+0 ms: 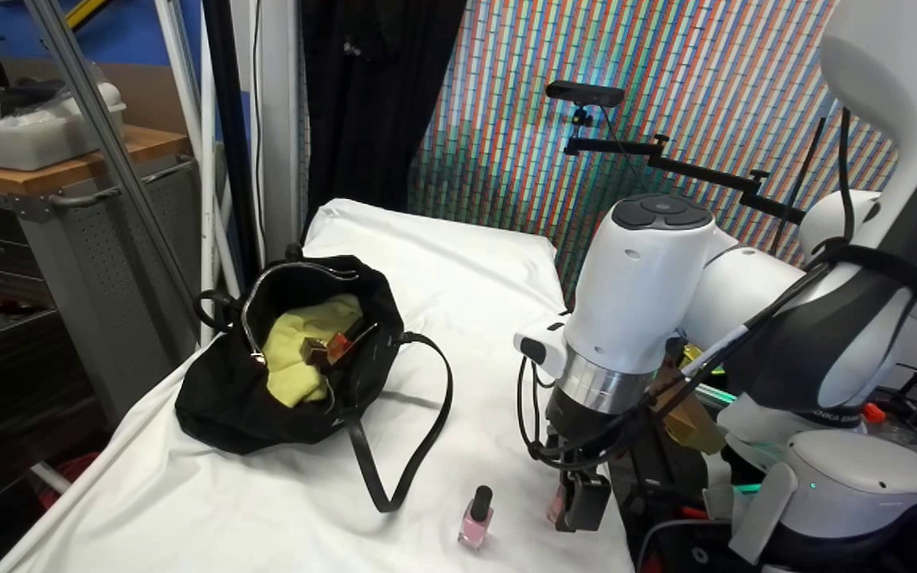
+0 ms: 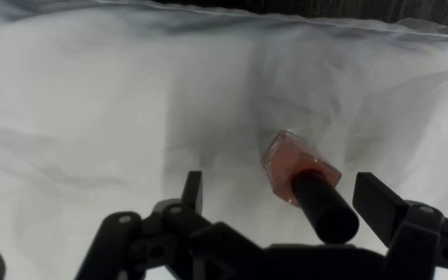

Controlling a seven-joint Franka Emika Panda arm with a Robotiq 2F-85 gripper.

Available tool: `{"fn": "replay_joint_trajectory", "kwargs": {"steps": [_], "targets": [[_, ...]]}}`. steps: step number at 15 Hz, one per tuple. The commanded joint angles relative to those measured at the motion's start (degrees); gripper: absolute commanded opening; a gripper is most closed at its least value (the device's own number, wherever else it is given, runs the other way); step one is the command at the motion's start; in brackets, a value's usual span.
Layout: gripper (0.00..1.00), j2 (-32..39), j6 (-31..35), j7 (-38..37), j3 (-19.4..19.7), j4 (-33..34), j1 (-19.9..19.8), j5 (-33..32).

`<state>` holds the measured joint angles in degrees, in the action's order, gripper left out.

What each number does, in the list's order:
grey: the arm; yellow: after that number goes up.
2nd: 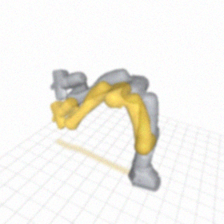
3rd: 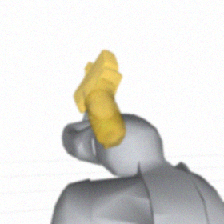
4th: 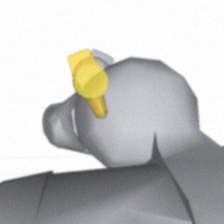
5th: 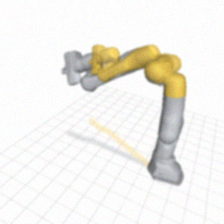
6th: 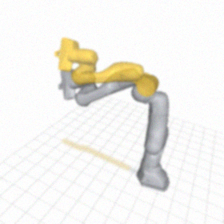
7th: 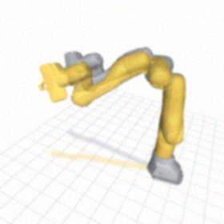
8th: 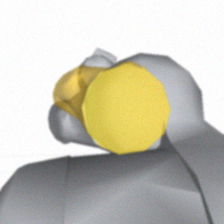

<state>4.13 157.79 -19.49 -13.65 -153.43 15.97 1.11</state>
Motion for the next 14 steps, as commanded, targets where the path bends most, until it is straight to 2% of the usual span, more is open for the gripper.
{"fn": "replay_joint_trajectory", "kwargs": {"steps": [1, 14], "targets": [[1.0, -2.1, 1.0, 0.1, -0.9, -2.3, 0.7, -0.1], [1.0, 1.0, 5.6, 4.5, -1.3, -2.0, 0.2, 0.5]]}}
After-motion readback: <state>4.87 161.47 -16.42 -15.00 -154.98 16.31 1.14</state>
